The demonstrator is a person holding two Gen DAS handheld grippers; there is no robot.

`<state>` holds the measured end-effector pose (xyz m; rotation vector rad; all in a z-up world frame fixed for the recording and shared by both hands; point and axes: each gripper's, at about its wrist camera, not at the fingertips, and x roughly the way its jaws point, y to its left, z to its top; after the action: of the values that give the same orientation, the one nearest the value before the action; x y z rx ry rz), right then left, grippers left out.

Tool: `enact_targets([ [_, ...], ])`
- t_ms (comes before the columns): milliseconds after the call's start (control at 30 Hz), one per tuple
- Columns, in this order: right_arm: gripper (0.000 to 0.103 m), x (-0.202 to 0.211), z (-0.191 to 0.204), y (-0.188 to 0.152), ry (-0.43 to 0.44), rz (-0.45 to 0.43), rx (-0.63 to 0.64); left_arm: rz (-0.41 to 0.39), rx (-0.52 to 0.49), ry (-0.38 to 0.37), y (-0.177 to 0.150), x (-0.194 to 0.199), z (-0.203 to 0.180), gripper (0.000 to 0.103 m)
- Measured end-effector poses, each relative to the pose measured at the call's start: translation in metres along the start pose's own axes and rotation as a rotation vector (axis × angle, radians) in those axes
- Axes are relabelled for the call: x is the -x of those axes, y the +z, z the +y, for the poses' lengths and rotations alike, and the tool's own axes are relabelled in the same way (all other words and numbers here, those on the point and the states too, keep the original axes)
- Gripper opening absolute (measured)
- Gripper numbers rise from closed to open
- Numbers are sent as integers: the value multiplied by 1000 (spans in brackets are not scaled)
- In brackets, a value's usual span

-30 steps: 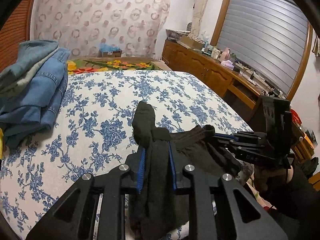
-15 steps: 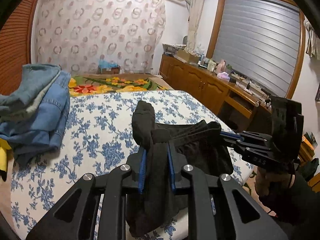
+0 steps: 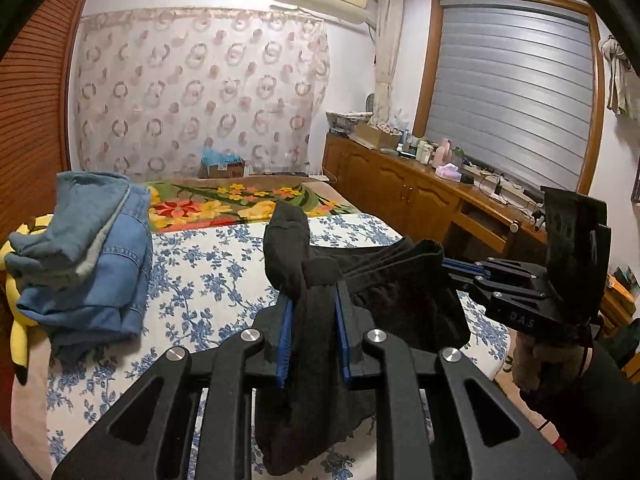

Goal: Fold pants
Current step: 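Lift the bundle with both tools and carry it toward the jeans stack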

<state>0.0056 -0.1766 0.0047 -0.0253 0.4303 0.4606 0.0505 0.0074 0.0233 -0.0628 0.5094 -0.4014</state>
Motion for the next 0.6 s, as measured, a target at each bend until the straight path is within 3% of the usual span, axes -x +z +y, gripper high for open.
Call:
enact_targets([
  [267,10,-18,0,15,15,-13,42,-6,14,34,5,-3,15,20],
  [600,10,-71,0,50,60,11,109,-13,70,85,17,-11,53,19],
])
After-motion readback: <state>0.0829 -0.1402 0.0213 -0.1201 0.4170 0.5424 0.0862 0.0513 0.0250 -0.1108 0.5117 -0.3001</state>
